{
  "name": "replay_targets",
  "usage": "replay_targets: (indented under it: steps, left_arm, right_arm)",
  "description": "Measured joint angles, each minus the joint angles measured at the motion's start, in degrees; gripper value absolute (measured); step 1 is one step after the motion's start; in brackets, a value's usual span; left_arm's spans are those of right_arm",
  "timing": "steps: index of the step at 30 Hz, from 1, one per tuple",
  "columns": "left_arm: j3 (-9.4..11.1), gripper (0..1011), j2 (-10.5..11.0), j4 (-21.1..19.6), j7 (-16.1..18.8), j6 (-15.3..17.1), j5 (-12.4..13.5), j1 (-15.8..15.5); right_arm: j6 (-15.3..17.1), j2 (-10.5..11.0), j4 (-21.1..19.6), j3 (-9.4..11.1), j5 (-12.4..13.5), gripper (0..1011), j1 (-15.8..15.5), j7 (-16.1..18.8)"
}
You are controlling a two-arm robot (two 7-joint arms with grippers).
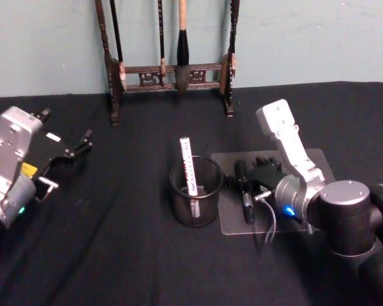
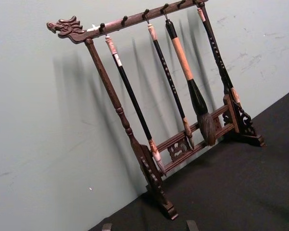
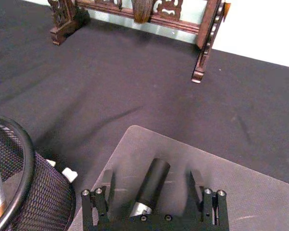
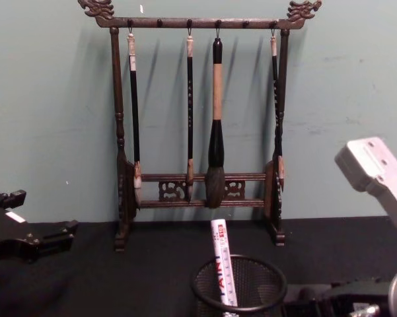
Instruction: Pick up the water-based marker from the table and place it into the pen holder.
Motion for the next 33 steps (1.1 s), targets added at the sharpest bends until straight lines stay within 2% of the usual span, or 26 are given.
replay_targets:
  steps: [6, 15, 33]
  left_arm:
    - [0.00, 1001, 0.00, 0.00, 0.00, 0.00, 0.00, 0.00]
    - [0.00, 1001, 0.00, 0.00, 0.00, 0.00, 0.00, 0.00]
    - [0.00, 1001, 0.00, 0.00, 0.00, 0.00, 0.00, 0.00]
  right_arm:
    - [0.47, -0.79, 0.79, -0.20, -1.07, 1002, 0.29, -0.01]
    - [0.76, -1.56, 1.49, 0.59, -1.97, 1002, 0.20, 0.73]
    - [0.65, -1.92, 1.62, 1.32, -2.53, 1002, -0.17, 1.83]
